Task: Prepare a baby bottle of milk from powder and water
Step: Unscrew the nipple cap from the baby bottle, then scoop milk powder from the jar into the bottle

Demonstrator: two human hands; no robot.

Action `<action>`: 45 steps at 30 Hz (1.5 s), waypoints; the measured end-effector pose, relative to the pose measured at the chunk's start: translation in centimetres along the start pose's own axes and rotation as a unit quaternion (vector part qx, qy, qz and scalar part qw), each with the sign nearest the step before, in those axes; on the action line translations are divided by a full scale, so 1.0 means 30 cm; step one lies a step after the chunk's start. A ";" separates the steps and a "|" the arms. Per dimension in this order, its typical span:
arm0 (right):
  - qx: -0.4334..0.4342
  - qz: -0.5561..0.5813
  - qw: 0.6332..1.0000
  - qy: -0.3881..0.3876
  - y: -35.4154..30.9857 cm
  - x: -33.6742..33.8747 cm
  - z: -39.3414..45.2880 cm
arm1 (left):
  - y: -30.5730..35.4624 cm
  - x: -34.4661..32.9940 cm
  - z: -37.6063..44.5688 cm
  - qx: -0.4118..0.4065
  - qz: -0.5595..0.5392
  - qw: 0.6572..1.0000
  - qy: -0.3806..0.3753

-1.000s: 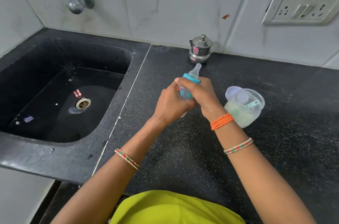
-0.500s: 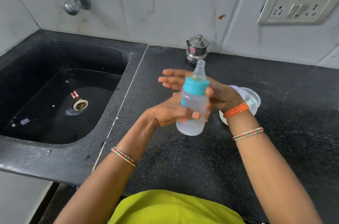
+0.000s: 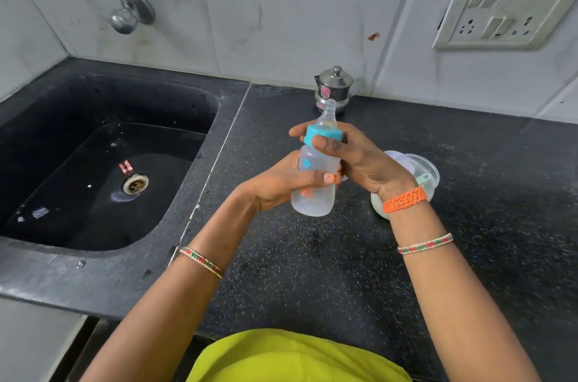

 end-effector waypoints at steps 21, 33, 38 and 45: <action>-0.203 -0.554 0.793 0.154 0.329 0.012 -0.107 | -0.157 0.363 -0.041 -0.048 0.161 0.949 0.266; -0.183 -0.612 0.715 0.283 -0.079 0.323 -0.294 | 0.142 0.169 -0.111 -0.292 0.303 0.849 0.320; -0.379 -0.612 0.686 0.106 0.098 0.459 -0.311 | 0.168 -0.047 0.017 -0.291 0.344 0.865 0.219; -0.419 -0.692 0.587 0.030 0.166 0.457 -0.283 | -0.092 -0.079 0.197 -0.101 0.422 0.894 0.112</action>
Point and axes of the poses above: each hand's wrist, its own z-axis towards the middle knuckle, its own x-axis out of the back of the hand, y = z × x, the point moved 9 cm from there along z, towards the middle knuckle, and after that the axes turned 12 degrees about -z, right-handed, at the moved point
